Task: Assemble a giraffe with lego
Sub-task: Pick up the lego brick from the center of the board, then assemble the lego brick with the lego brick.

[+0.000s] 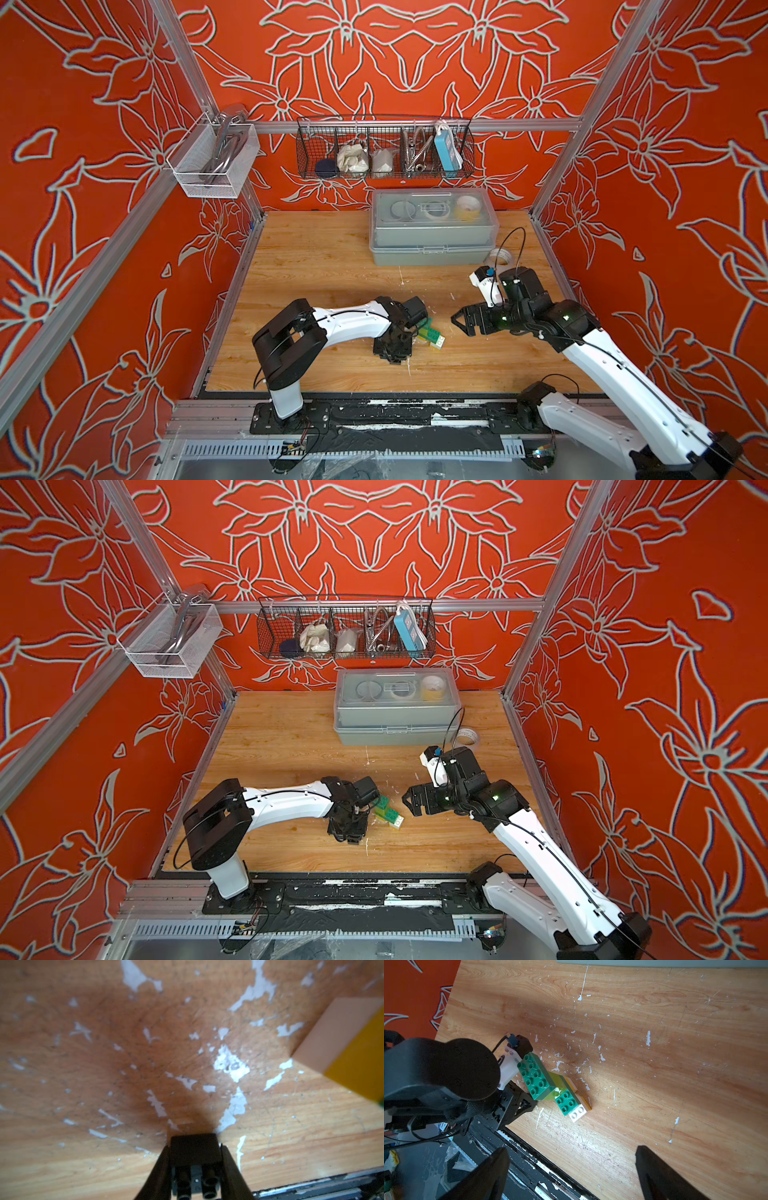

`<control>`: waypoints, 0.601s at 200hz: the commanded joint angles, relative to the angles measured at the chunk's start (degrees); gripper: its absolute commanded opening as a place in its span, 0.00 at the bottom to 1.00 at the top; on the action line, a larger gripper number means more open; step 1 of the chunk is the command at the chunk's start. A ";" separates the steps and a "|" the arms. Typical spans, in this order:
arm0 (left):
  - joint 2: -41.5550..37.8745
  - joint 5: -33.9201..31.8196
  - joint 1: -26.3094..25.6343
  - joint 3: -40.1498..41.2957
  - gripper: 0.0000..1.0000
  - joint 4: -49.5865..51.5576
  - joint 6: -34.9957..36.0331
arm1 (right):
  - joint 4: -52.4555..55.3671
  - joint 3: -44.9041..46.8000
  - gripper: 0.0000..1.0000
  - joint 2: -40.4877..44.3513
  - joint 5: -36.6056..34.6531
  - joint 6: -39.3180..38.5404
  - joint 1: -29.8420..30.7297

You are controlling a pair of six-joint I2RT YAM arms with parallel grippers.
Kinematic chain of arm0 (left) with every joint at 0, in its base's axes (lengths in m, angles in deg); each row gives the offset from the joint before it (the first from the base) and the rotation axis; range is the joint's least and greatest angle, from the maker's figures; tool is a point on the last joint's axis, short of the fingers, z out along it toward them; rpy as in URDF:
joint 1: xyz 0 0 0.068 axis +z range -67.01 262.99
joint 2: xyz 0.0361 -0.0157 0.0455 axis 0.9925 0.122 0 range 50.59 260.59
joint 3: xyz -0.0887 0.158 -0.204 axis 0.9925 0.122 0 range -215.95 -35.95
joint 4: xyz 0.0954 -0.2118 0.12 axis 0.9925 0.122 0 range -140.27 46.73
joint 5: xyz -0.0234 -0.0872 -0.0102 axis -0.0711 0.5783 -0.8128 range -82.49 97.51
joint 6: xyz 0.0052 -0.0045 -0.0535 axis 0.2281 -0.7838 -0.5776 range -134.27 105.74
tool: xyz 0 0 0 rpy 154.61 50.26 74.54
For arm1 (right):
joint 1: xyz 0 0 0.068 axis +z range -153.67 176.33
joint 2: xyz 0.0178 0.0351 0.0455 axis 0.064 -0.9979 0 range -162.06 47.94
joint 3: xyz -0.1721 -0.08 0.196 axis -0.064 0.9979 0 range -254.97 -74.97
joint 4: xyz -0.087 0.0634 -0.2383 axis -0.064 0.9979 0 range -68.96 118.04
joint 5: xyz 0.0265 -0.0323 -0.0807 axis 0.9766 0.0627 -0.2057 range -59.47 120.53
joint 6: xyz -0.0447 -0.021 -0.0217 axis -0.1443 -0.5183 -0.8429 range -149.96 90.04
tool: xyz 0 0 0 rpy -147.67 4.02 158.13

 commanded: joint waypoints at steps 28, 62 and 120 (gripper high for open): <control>-11.06 -5.07 -0.76 -13.48 0.26 21.08 4.32 | 0.53 1.26 1.00 1.54 -1.31 0.46 0.15; -1.07 -5.77 -0.32 -34.84 0.26 30.87 12.99 | -0.59 2.38 1.00 2.22 -0.24 2.14 -0.70; 12.25 -3.25 0.21 -52.00 0.26 35.88 19.87 | 1.85 2.13 1.00 4.97 0.74 1.31 -3.92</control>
